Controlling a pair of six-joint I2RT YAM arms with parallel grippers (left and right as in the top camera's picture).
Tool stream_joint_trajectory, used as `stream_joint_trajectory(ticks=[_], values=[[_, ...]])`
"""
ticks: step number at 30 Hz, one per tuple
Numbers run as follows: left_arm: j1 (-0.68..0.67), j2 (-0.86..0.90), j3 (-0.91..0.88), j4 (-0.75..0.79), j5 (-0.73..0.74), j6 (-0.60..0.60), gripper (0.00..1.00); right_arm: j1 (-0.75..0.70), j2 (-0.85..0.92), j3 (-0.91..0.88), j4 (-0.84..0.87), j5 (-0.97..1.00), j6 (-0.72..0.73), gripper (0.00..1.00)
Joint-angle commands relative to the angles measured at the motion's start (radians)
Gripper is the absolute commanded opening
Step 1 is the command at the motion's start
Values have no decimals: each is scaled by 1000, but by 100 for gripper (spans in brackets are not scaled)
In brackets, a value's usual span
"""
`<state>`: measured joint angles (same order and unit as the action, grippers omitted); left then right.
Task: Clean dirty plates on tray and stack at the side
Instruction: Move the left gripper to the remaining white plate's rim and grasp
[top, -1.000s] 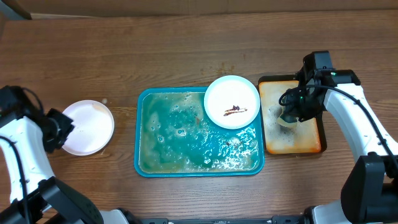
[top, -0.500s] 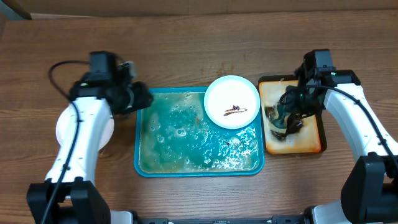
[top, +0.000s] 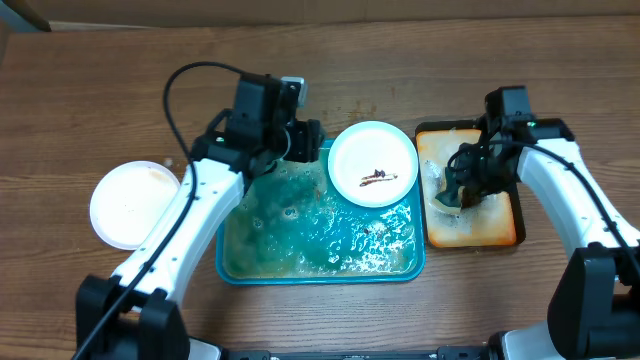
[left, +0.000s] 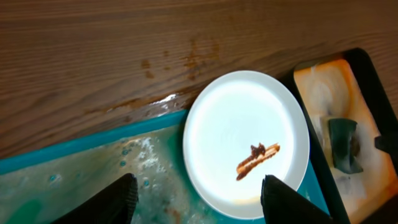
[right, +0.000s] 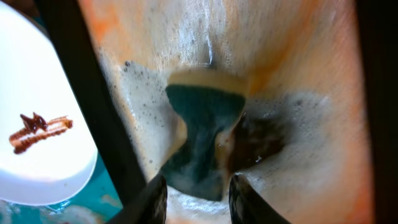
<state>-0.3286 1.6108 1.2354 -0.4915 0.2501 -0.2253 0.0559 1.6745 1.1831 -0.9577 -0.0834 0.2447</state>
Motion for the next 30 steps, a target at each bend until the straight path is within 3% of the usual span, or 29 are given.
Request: stream_joint_trajectory(ticks=[1, 8, 19, 20, 21, 23, 30], values=[[-19, 73, -4, 27, -13, 12, 66, 35, -27, -39, 40, -18, 64, 35], [-20, 151, -4, 37, 10, 12, 66, 50, -23, -116, 135, 41, 181, 29], [-20, 151, -4, 47, 13, 8, 66, 50, 56, -192, 247, 41, 201, 30], [-20, 151, -4, 47, 14, 8, 66, 50, 69, -192, 250, 42, 201, 28], [-20, 151, -4, 47, 14, 8, 66, 50, 85, -192, 250, 42, 201, 15], [-20, 151, -4, 45, 14, 8, 66, 50, 92, -192, 248, 50, 201, 4], [-20, 151, -4, 48, 13, 8, 68, 50, 91, -177, 199, 172, 165, 4]])
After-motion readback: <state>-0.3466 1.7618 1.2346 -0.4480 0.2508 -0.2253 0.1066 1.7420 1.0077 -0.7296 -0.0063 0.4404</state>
